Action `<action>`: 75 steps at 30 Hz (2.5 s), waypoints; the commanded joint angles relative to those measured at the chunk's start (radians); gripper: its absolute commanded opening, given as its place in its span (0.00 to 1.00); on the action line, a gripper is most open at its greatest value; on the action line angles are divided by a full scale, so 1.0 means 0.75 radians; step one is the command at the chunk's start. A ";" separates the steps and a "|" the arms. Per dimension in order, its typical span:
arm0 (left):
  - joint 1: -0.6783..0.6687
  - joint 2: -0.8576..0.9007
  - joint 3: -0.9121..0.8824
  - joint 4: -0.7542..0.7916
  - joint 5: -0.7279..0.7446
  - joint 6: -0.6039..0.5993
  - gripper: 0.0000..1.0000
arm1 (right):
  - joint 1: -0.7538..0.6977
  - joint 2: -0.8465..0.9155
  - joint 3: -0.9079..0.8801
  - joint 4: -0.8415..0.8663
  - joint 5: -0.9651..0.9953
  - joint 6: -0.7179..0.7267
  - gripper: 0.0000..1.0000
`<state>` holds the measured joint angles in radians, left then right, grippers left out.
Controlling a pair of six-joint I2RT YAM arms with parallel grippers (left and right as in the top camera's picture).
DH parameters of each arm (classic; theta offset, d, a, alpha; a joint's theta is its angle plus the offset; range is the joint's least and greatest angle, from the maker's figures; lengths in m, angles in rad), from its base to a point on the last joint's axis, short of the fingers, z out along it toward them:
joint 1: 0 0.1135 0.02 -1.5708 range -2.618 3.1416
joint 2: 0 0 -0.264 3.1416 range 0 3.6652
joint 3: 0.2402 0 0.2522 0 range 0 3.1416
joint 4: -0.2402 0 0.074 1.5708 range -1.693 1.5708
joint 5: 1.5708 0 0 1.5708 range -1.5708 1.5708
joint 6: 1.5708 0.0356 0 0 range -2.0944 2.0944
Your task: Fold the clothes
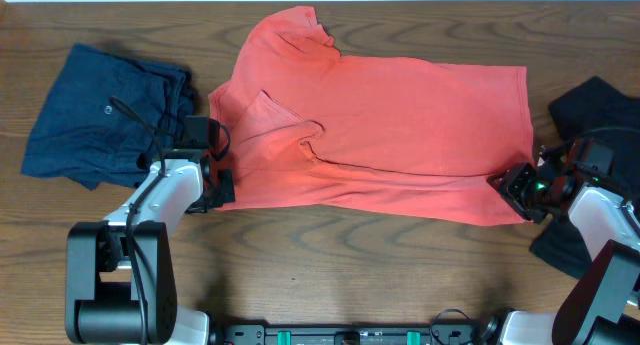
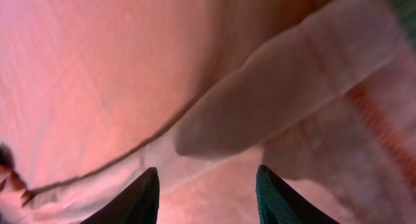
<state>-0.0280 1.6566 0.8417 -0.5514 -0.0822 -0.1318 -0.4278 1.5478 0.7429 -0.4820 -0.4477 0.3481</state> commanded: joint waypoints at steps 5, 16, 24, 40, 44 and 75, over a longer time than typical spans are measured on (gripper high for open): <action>0.016 0.013 -0.025 0.010 -0.042 -0.011 0.07 | 0.014 0.021 -0.037 0.111 0.079 0.079 0.41; 0.016 0.013 -0.025 0.015 -0.042 -0.011 0.06 | 0.013 0.170 -0.038 0.256 0.017 0.105 0.15; 0.016 0.013 -0.025 0.015 -0.042 -0.011 0.07 | 0.004 0.145 -0.027 0.326 -0.082 0.114 0.20; 0.016 0.013 -0.025 0.025 -0.042 -0.011 0.07 | 0.001 0.127 -0.027 0.424 -0.110 0.257 0.03; 0.016 0.013 -0.025 0.025 -0.042 -0.011 0.07 | 0.001 0.127 -0.027 0.424 -0.111 0.301 0.06; 0.015 0.013 -0.014 0.028 -0.039 -0.011 0.28 | -0.032 0.123 -0.027 0.354 -0.187 -0.038 0.44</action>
<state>-0.0212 1.6569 0.8406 -0.5266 -0.1043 -0.1345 -0.4419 1.6592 0.7223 -0.1905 -0.5583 0.4625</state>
